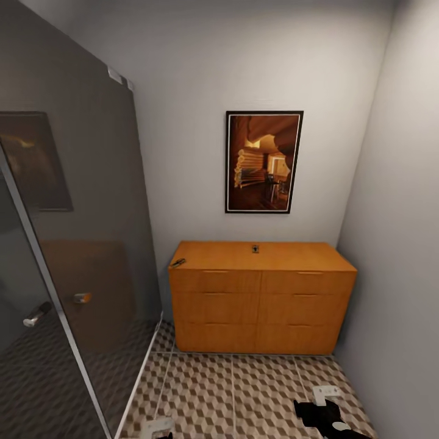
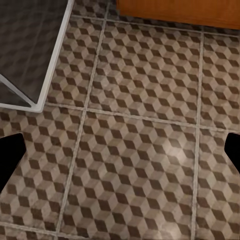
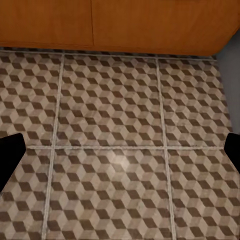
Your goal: Take the four mousetraps from the cabinet in the bathroom and place them on the bathroom floor. Make sure all four end up on the same floor surface, and ensure that at least two of them are either under or directly next to the same bathroom sink.
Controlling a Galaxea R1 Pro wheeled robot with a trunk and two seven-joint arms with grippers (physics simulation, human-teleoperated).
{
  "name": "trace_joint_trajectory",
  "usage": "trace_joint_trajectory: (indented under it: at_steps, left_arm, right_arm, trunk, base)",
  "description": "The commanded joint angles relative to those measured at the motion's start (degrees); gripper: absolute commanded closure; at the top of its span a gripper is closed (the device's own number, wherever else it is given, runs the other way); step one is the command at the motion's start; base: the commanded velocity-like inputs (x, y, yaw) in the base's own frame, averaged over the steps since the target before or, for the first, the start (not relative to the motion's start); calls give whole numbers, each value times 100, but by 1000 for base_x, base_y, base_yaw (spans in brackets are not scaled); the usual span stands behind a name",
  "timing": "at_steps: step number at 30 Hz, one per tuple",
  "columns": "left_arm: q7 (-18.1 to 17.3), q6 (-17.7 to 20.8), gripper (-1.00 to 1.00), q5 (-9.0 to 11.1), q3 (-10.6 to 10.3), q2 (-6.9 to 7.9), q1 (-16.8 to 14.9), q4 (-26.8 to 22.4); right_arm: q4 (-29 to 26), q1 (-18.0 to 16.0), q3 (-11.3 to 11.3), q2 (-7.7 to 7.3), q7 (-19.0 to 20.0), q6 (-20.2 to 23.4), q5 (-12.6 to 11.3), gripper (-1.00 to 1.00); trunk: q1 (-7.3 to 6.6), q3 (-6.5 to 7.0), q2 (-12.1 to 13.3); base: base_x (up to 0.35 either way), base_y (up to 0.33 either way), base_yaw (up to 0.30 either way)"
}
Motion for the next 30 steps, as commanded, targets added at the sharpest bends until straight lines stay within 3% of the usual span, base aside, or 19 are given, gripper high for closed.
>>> trace_joint_trajectory:
  at_steps: [1, 30]
  left_arm:
    - [6, -38, -100, 52, -50, -3, -8, 24]
    - [6, -38, -100, 52, -50, -3, -8, 24]
  right_arm:
    - [24, -8, 50, 2, 1, -39, -58, -100]
    - [24, -8, 50, 2, 0, -39, -58, -100]
  trunk:
    - [6, -2, -4]
    - [6, -2, -4]
  base:
    - [332, 25, 0]
    - [332, 2, 0]
